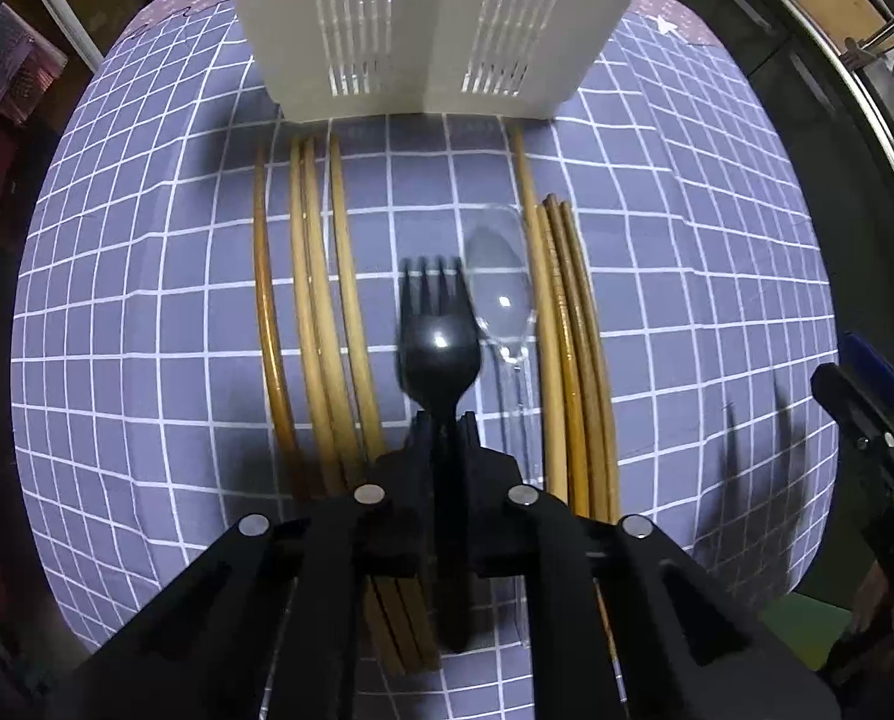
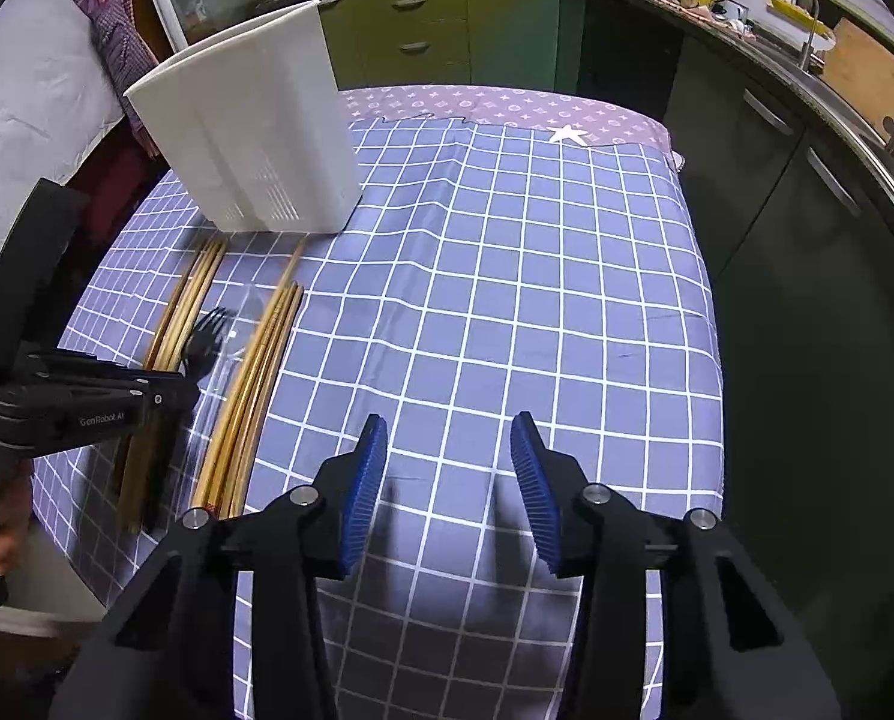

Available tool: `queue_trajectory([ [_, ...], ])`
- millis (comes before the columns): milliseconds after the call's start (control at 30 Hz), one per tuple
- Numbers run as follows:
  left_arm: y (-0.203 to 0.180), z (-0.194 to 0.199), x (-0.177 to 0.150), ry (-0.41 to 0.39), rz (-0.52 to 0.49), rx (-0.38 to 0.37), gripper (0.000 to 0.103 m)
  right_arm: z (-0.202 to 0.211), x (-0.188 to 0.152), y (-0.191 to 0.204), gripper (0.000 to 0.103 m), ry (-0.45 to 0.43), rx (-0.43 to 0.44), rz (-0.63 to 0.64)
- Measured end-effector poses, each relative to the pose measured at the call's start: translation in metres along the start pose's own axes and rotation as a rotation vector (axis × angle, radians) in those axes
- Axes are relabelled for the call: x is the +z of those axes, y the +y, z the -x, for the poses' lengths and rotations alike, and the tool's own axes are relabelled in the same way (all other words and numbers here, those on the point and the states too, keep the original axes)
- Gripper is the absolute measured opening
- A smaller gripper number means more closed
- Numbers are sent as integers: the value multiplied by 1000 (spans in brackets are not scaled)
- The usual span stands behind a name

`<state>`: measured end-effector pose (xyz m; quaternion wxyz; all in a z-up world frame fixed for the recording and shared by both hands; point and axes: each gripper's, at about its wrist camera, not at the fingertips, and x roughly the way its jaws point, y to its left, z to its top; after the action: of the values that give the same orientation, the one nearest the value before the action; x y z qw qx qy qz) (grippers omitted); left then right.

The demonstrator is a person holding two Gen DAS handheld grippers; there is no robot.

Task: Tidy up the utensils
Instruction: 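Lower the left tool onto the black fork and close on it, then lift the fork into the white holder with the left tool while the right tool grasps the clear spoon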

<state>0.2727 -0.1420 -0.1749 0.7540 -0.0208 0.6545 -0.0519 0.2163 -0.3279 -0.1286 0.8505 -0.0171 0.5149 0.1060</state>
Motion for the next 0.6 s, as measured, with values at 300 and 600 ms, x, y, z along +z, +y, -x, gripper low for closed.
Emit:
queue_trajectory([
  [300, 2, 47, -1, -160, -18, -87, 9, 4, 8, 19, 37, 59, 38, 17],
  [600, 33, 104, -29, -342, -36, -116, 9, -21, 33, 101, 21, 214, 149, 109],
])
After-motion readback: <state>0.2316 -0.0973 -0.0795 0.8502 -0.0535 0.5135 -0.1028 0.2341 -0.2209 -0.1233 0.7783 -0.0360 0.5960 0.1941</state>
